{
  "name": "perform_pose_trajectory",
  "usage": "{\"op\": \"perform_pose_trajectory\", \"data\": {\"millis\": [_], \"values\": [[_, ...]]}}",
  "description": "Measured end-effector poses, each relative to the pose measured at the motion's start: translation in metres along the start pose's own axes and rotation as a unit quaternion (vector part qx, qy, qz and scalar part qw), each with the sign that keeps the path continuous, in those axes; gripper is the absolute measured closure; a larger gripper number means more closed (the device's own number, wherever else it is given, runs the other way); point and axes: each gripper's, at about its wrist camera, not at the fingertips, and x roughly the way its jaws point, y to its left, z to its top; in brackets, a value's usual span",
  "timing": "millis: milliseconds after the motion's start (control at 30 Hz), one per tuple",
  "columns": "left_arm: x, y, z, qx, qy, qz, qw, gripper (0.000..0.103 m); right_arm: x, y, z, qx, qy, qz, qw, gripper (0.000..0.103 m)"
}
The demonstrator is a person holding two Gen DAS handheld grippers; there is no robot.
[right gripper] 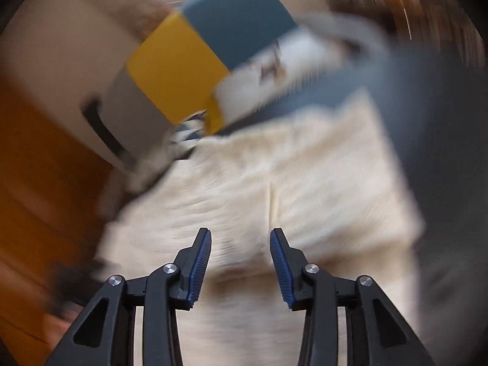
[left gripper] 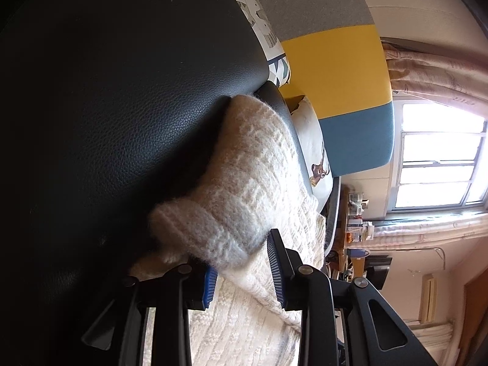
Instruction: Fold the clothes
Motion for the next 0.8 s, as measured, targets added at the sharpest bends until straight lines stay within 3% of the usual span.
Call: {"op": "perform_pose_trajectory", "data": {"millis": [33,100,200,233,333,433,533,600,800], "values": [[-0.001,0.001,0.0,0.0,0.001,0.0,1.0,0.072,-0.007,0.011,0.0,-0.033,-0.01,-0.027,0.999,0.062],[-0.002,0.002,0.001,0.0,0.002,0.0,1.0,0.072,-0.012,0.007,0.0,-0.005,-0.001,-0.024,1.0,0.062],[-0.001,0.002,0.0,0.0,0.002,0.001,1.0,0.072,-0.008,-0.009,-0.004,0.085,0.041,0.08,0.992,0.063],[-0.001,0.001,0.0,0.002,0.002,0.002,1.0,0.072,-0.007,-0.01,-0.006,0.097,0.054,0.103,0.988,0.073],[-0.003,0.002,0.001,0.002,0.004,0.004,1.0,0.072,-0.007,-0.007,-0.015,0.115,0.058,0.149,0.98,0.079],[-0.004,0.003,0.002,0.002,0.006,0.005,1.0,0.072,0.007,-0.014,-0.027,0.18,0.083,0.223,0.954,0.078],[-0.006,0.003,0.002,0.004,0.007,0.008,0.9999,0.072,0.022,-0.022,-0.037,0.229,0.088,0.25,0.937,0.079],[-0.007,0.003,0.002,0.004,0.007,0.008,0.9999,0.072,0.025,-0.027,-0.039,0.252,0.07,0.246,0.934,0.08],[-0.009,0.005,0.002,0.004,0.008,0.006,0.9999,0.072,0.048,-0.032,-0.04,0.296,0.085,0.235,0.922,0.08]]}}
